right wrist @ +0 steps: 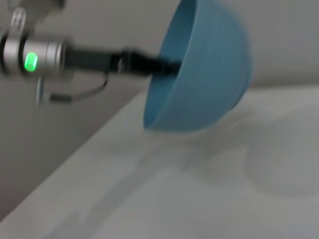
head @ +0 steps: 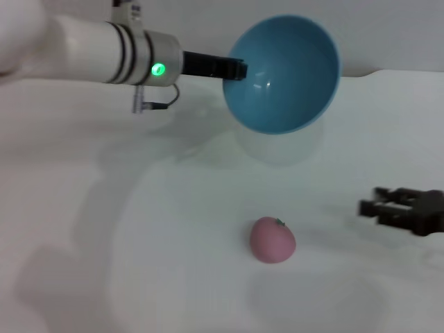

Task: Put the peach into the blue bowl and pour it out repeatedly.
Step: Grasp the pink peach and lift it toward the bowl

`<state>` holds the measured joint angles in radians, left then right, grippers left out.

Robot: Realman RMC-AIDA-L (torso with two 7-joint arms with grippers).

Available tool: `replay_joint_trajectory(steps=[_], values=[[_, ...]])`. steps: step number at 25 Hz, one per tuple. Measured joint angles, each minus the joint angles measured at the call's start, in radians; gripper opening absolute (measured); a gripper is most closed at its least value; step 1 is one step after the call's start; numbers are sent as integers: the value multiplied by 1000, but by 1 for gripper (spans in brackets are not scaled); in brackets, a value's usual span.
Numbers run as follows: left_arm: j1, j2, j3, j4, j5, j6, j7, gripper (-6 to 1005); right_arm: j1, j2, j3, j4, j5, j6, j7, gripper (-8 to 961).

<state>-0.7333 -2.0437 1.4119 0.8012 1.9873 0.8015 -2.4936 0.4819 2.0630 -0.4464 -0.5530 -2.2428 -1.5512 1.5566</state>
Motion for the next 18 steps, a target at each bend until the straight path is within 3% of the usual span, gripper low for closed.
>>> replay_joint_trajectory(steps=[2,6,14,18], values=[[-1,13,-92,4,67,140,-28,0,44,1,-76,27,-27,24,47,656],[6,32,-171,13,192,291,-92,0,108,5,-213,45,-52,110,144,657],[50,30,-198,63,403,411,-197,0,204,16,-337,108,-45,196,154,657],[52,26,-201,70,436,421,-203,-1,242,21,-415,126,-33,254,151,657]])
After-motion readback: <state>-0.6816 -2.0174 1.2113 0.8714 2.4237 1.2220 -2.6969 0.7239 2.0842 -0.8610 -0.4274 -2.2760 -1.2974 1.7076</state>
